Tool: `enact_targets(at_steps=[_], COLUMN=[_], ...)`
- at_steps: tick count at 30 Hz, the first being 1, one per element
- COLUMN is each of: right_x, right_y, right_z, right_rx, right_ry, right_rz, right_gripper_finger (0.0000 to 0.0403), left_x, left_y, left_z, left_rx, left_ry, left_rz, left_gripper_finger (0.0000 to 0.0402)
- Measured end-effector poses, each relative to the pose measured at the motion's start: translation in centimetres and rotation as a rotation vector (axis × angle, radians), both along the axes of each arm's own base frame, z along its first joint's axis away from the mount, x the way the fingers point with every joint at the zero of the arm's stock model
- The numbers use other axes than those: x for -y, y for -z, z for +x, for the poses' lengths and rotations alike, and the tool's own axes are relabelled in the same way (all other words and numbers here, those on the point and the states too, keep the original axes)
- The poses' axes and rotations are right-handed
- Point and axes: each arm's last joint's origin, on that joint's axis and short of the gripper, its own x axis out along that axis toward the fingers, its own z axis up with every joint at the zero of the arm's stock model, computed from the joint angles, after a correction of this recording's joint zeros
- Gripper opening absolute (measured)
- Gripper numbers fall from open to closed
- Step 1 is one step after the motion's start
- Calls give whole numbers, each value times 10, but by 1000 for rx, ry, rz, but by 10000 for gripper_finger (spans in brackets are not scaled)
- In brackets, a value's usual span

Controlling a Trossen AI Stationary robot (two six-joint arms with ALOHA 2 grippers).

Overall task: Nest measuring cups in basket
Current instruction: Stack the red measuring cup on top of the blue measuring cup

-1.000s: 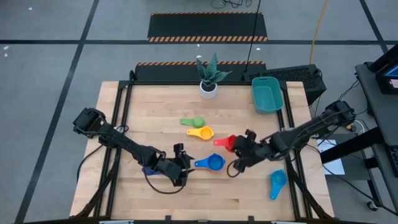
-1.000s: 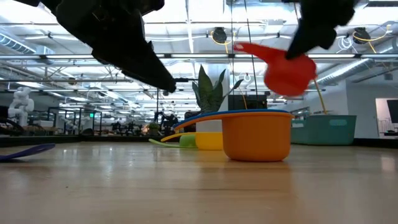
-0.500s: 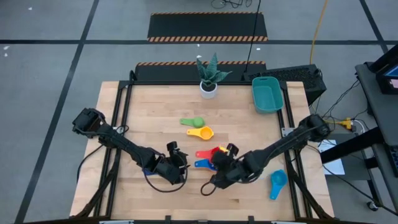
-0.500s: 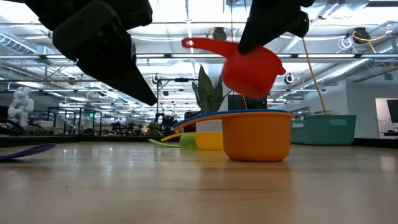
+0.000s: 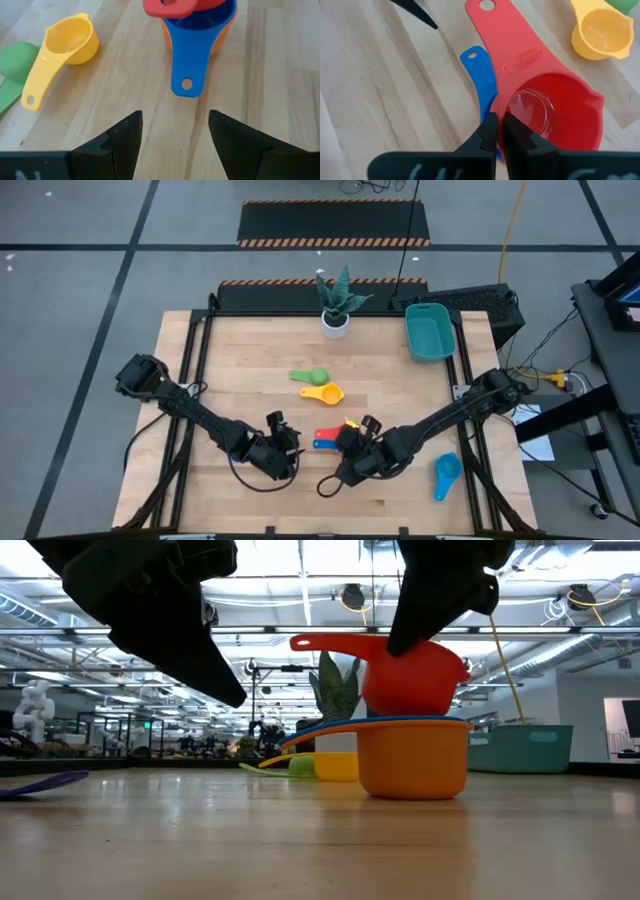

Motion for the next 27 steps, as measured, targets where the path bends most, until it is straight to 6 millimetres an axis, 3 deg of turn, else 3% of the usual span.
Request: enact_targets(at_steps=[18,27], right_x=[2,2], right_y=[1,25], right_z=[1,-2], right_rx=[-13,1], right_ry=[-40,-52], right_rz=[-28,27], right_gripper_finger=[6,6], left_x=[1,1], left_y=[0,0], left_z=[0,0], left_rx=[-7,-14], left_ry=[33,52], left_rz=[25,45], left_gripper_finger=[230,230])
